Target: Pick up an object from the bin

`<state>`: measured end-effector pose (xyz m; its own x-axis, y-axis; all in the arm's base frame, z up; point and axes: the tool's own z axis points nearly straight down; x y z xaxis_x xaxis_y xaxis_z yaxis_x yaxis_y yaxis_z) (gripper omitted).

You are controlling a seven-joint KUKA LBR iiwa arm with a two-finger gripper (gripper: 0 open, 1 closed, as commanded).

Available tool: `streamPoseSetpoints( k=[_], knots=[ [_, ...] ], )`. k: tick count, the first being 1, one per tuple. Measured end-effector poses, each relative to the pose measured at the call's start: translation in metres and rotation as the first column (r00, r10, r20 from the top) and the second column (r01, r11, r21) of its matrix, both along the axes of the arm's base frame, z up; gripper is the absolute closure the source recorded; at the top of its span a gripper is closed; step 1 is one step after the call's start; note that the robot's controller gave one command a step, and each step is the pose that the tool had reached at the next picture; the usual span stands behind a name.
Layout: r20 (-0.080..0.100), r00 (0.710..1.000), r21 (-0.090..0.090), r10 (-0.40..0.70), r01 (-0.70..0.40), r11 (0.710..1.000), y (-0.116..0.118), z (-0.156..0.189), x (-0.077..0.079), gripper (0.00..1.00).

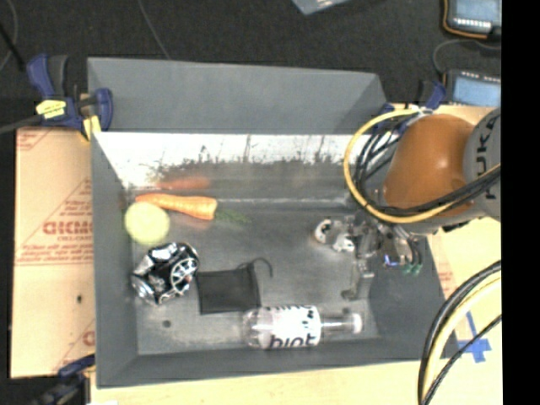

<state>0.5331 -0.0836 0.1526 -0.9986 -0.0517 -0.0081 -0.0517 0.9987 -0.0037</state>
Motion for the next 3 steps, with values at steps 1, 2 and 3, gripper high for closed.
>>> streamPoseSetpoints(
  k=[1, 2, 3],
  knots=[
    [-0.005, 1.0, 0.001, 0.017, -0.017, 1.0, 0.008, -0.013, -0.006, 0.0],
    [-0.007, 0.999, 0.004, 0.039, -0.039, 0.999, 0.017, -0.026, 0.0, 0.0],
    [-0.002, 0.96, -0.002, 0.279, -0.279, 0.96, 0.025, -0.039, -0.006, 0.0]
  ],
)
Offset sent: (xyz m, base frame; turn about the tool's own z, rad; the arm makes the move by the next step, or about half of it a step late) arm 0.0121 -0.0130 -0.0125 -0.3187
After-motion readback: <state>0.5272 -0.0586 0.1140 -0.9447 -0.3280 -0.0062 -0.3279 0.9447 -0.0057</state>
